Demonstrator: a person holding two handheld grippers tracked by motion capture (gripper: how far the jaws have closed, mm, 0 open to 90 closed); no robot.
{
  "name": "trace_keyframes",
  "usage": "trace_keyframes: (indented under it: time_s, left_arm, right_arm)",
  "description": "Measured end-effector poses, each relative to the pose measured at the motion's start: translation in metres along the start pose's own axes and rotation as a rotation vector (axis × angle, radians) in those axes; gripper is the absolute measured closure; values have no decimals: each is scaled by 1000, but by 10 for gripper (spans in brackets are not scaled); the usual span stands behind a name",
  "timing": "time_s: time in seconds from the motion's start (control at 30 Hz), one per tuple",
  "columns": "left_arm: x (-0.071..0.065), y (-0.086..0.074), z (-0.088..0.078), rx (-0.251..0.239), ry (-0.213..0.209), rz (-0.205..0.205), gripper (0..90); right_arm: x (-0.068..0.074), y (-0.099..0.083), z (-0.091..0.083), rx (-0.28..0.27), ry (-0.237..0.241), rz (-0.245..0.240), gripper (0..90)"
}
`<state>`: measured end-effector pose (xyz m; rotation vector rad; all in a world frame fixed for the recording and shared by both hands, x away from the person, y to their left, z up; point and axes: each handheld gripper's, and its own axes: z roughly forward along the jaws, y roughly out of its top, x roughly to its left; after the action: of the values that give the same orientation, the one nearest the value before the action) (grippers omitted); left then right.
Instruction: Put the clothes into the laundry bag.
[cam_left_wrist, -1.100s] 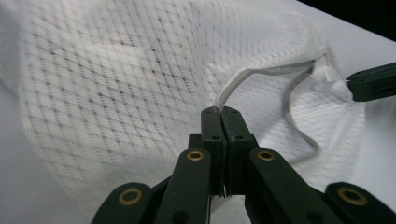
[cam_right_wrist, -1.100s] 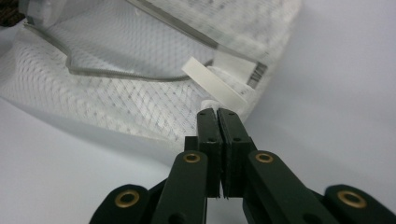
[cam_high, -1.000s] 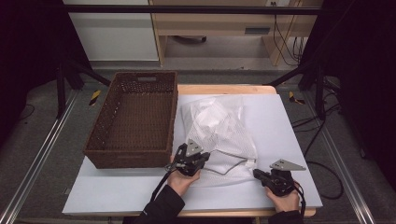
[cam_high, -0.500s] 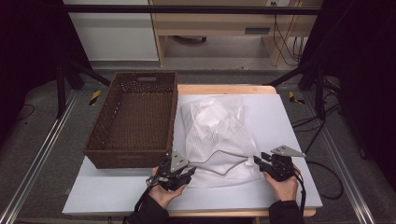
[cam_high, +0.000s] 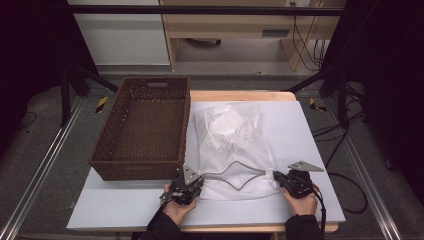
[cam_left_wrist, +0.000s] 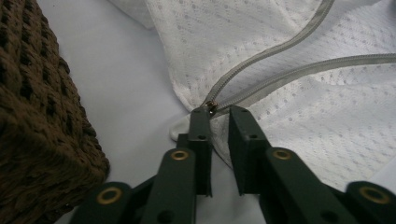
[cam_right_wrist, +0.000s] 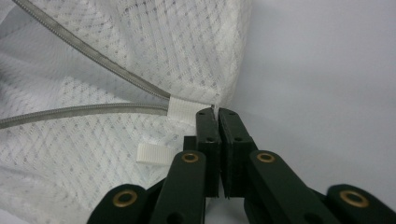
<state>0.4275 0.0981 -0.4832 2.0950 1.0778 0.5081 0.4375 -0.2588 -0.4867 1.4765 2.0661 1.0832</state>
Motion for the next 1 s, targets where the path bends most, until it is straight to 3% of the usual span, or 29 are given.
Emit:
trace_keyframes:
  time_s: [0.1, 0.27, 0.37, 0.47, 0.63, 0.83, 1.0]
  left_arm:
    - [3, 0, -1, 2, -13, 1, 881]
    - [6, -4, -6, 10, -5, 11, 891]
    - [9, -6, -8, 8, -11, 12, 891]
    - [9, -8, -8, -16, -12, 22, 889]
    - [11, -7, -18, -67, -51, 29, 859]
    - [16, -9, -36, -131, -97, 26, 715]
    - [22, -15, -49, -150, -112, 33, 635]
  right_arm:
    - [1, -2, -4, 5, -4, -7, 900]
    - [-1, -11, -13, -3, 18, -20, 899]
    - [-5, -16, -16, -18, 40, -2, 896]
    - [-4, -15, -15, -21, 26, -24, 870]
    - [-4, -11, -16, -46, 10, -54, 744]
    - [-4, -1, -24, -129, -9, -61, 555]
    - [-6, 6, -29, -175, -28, -53, 367]
